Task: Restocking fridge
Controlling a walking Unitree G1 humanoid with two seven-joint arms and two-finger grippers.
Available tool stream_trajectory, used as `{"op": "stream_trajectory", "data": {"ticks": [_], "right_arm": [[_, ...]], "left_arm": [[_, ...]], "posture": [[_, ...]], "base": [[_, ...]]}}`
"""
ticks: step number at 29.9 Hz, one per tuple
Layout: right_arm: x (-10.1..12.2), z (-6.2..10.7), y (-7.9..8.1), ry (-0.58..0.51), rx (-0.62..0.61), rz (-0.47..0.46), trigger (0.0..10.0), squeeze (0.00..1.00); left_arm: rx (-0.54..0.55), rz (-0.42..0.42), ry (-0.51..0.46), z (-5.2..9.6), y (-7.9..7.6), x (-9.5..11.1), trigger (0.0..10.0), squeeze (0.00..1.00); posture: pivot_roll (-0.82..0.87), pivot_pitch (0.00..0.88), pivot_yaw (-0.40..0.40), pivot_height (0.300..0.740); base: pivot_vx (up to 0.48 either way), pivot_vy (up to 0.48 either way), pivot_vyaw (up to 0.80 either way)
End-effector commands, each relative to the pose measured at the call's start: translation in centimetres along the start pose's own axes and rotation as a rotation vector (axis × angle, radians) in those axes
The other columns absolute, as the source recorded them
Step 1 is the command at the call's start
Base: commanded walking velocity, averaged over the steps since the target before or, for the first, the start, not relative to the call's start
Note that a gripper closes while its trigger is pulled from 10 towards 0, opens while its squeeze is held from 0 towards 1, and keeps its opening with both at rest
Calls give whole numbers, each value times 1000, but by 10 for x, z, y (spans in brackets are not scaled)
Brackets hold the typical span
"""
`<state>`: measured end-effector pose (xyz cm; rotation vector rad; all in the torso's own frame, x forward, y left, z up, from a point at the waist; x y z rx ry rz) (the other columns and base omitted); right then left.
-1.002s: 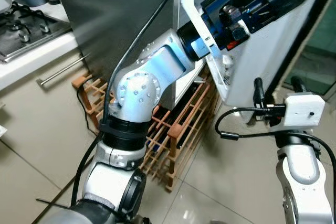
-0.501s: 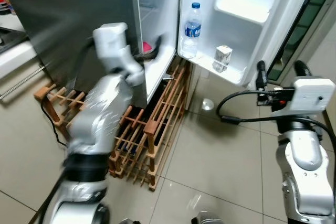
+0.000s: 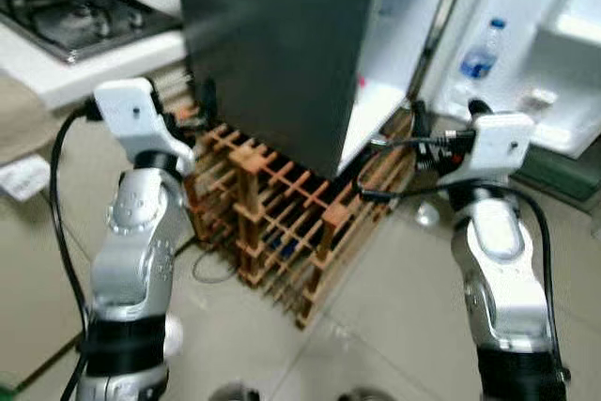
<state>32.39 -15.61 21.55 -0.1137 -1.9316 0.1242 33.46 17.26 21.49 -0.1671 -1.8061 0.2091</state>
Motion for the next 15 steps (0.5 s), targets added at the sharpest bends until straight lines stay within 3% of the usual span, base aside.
{"op": "stream_trajectory", "data": {"ticks": [1, 6, 15], "right_arm": [[-13, 2, -4, 55, -26, -28, 10000, 0], [-21, 1, 4, 82, -12, -55, 10000, 0], [-23, -3, 8, 82, 6, -61, 10000, 0]], "left_arm": [[-19, -14, 10, 0, -7, -1, 10000, 0], [-17, -54, 7, -5, -11, -3, 10000, 0], [-10, -40, 5, -9, -18, -3, 10000, 0]], "posture": [[-74, 0, -22, 711], [-71, 0, -20, 711], [-88, 0, -26, 711]], "base": [[0, 0, 650], [0, -49, 644], [32, -423, 644]]}}
Point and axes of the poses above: a point about 5 cm out from each wrist's last joint towards the gripper, its own z axis pointing back from the gripper into the wrist, its own x axis along the axis of the wrist's last joint, y = z × x, the point moved 3 cm from there along -z, pointing out of the wrist towards the gripper, and after that the axes turned 5 degrees about z, right-handed, at the moved point
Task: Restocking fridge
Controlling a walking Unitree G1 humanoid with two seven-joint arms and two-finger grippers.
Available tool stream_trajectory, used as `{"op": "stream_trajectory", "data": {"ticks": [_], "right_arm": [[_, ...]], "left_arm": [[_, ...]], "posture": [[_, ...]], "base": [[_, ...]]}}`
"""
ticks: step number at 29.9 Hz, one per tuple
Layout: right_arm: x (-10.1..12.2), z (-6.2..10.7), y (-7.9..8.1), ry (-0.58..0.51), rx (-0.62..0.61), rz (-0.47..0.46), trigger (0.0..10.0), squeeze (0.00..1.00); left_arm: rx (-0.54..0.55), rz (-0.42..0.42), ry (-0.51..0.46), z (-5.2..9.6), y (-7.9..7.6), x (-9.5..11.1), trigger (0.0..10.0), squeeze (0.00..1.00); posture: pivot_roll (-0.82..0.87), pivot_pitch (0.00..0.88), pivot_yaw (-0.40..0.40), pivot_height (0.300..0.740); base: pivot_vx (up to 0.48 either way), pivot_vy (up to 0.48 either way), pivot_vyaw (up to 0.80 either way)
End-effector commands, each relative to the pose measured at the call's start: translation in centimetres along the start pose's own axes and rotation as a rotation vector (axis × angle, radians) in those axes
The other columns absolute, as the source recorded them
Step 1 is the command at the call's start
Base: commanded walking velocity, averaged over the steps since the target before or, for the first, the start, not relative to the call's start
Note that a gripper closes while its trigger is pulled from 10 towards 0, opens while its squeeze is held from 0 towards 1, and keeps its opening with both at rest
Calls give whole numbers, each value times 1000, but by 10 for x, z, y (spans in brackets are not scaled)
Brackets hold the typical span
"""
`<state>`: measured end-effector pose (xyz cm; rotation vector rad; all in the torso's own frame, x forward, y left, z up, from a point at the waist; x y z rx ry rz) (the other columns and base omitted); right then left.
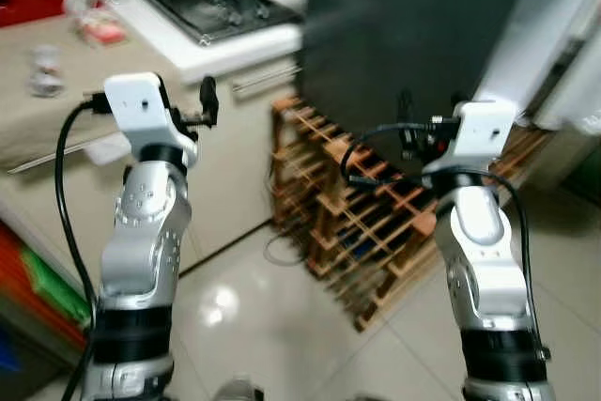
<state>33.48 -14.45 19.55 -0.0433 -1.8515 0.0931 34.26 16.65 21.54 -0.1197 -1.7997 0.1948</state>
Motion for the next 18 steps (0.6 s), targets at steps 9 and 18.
{"op": "stream_trajectory", "data": {"ticks": [9, 18], "right_arm": [[4, -1, 2, -34, 45, 22, 10000, 0], [7, -3, 0, -49, 31, 30, 10000, 0]], "left_arm": [[26, -60, -26, -12, -13, 4, 10000, 0], [-67, -55, -44, -16, -32, 6, 10000, 0]], "posture": [[-96, 0, -34, 711], [-113, 0, -18, 711]], "base": [[32, -42, 644], [37, 0, 625]]}}
Point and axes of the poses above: a point about 5 cm out from each wrist's last joint towards the gripper, its own z axis pointing back from the gripper into the wrist, its own x axis along the axis of the wrist's last joint, y = z × x, the point moved 3 cm from there along -z, pointing out of the wrist towards the gripper, and after that the axes turned 5 degrees about z, right-handed, at the moved point
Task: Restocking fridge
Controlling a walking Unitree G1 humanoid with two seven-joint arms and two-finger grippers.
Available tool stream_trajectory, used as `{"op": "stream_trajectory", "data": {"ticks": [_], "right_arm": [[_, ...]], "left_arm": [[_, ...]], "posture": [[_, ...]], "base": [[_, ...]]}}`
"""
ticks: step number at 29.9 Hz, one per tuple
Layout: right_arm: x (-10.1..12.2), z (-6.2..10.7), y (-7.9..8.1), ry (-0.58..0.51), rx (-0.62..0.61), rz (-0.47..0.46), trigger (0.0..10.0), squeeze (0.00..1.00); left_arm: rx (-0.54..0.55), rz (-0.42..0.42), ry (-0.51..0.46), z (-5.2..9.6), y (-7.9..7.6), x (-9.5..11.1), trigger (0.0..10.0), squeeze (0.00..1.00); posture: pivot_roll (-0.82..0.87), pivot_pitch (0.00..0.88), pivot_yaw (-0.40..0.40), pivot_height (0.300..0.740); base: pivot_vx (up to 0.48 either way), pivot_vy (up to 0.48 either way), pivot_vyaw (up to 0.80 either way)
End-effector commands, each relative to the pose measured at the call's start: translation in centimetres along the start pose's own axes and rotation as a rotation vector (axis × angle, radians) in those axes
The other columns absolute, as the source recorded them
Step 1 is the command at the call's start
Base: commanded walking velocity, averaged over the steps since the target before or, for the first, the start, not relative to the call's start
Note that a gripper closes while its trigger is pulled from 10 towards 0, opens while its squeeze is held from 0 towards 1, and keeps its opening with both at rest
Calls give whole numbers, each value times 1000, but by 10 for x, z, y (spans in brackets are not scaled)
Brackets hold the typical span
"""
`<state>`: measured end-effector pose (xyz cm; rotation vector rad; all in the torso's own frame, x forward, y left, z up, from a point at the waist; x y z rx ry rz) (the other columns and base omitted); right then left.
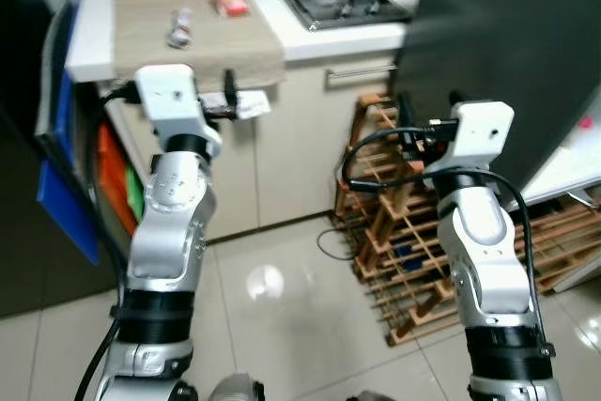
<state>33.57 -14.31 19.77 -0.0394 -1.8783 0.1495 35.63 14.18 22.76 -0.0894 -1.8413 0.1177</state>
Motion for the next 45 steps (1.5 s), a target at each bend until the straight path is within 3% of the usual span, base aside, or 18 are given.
{"op": "stream_trajectory", "data": {"ticks": [1, 13, 25, 30, 45], "right_arm": [[4, -1, -3, -18, -16, -2, 10000, 0], [7, -2, -4, -34, -29, 20, 10000, 0], [5, -4, -5, -27, -28, 43, 10000, 0], [5, -4, 1, -34, 0, 53, 10000, 0], [0, -6, 5, -19, -15, 10, 10000, 0]], "left_arm": [[-34, 10, -3, -3, -6, 2, 10000, 0], [-61, -8, -4, -12, -13, 1, 10000, 0], [-68, -3, -10, -15, -17, 1, 10000, 0], [-71, -3, -18, -16, -18, 2, 10000, 0], [-122, -11, -22, -18, -24, 5, 10000, 0]], "posture": [[-113, 0, -18, 711], [-126, 0, -1, 711], [-130, 0, -7, 711], [-127, 0, -10, 711], [-85, 0, -8, 711]], "base": [[480, 0, 619], [480, 0, 101], [480, 0, 487], [480, 0, 593], [417, -43, 106]]}}
Point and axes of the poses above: a point about 5 cm out from each wrist's last joint towards the gripper, its own z axis pointing back from the gripper into the wrist, its own x axis along the axis of the wrist's last joint, y = z × x, the point moved 3 cm from there along -z, pointing out of the wrist towards the gripper, and after that the axes turned 5 degrees about z, right-handed, at the moved point
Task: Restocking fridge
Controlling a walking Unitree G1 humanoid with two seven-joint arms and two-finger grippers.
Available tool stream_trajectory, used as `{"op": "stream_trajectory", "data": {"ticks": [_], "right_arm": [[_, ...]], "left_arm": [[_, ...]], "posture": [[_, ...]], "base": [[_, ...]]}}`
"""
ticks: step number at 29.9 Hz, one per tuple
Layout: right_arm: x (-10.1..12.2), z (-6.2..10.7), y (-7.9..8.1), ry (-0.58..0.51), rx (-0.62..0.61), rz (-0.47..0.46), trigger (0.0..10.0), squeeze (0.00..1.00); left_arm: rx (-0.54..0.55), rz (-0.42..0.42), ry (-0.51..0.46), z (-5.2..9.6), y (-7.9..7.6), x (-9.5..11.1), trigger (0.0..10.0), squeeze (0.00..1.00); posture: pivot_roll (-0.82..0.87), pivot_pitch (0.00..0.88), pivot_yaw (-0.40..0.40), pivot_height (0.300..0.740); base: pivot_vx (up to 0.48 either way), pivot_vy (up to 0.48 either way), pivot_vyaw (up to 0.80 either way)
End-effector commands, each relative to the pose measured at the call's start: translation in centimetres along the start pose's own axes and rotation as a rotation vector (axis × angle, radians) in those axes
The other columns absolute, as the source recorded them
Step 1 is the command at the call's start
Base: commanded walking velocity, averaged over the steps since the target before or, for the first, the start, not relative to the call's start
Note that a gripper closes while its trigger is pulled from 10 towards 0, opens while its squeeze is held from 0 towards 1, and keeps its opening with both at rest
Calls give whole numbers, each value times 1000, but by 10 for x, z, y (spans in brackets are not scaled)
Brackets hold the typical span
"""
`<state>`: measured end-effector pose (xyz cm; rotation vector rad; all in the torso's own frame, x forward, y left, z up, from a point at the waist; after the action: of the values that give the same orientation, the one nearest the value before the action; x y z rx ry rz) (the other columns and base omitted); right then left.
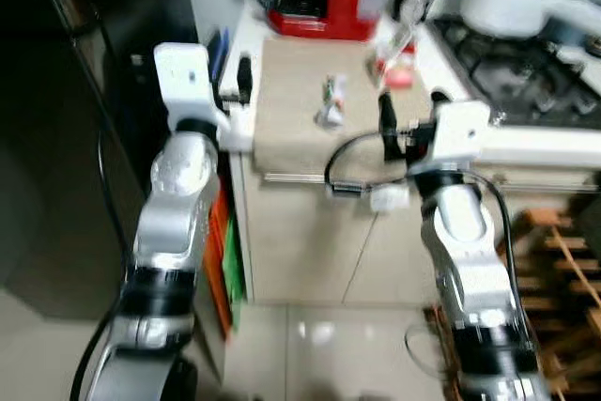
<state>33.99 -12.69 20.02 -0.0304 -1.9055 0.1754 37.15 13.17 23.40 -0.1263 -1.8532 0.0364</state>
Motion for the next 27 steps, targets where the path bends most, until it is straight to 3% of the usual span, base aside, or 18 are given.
{"op": "stream_trajectory", "data": {"ticks": [1, 6, 12, 20, 22, 27], "right_arm": [[-2, -1, -10, 5, -36, 2, 10000, 0], [2, -2, -10, -12, -33, 17, 10000, 0], [6, -3, -20, -27, -63, 36, 10000, 0], [7, -4, -21, -33, -62, 44, 10000, 0], [7, -3, -21, -32, -61, 46, 10000, 0], [9, -3, -24, -41, -83, 52, 10000, 0]], "left_arm": [[-57, 12, -30, -3, -15, 7, 10000, 0], [-96, 1, -31, -4, -21, 8, 10000, 0], [-127, 24, -36, -6, -28, 9, 10000, 0], [-134, 45, -32, -6, -30, 7, 10000, 0], [-145, 122, -78, -4, -30, 13, 10000, 0], [-138, 101, -79, -3, -30, 14, 10000, 0]], "posture": [[-87, 0, -6, 711], [-101, 0, 3, 711], [-117, 0, 3, 711], [-117, 0, -4, 711], [-118, 0, -5, 711], [-115, 0, -8, 711]], "base": [[0, 0, 0], [0, -170, 0], [272, -392, 0], [309, -364, 0], [159, -304, 0], [0, -50, 0]]}}
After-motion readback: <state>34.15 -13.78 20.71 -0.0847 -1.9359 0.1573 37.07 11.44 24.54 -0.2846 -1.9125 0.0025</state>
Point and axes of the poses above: a point about 5 cm out from each wrist's last joint towards the gripper, its own z axis pointing back from the gripper into the wrist, its own x axis along the axis of the wrist's last joint, y = z × x, the point moved 3 cm from there along -z, pointing out of the wrist towards the gripper, and after that the axes turned 5 degrees about z, right-handed, at the moved point
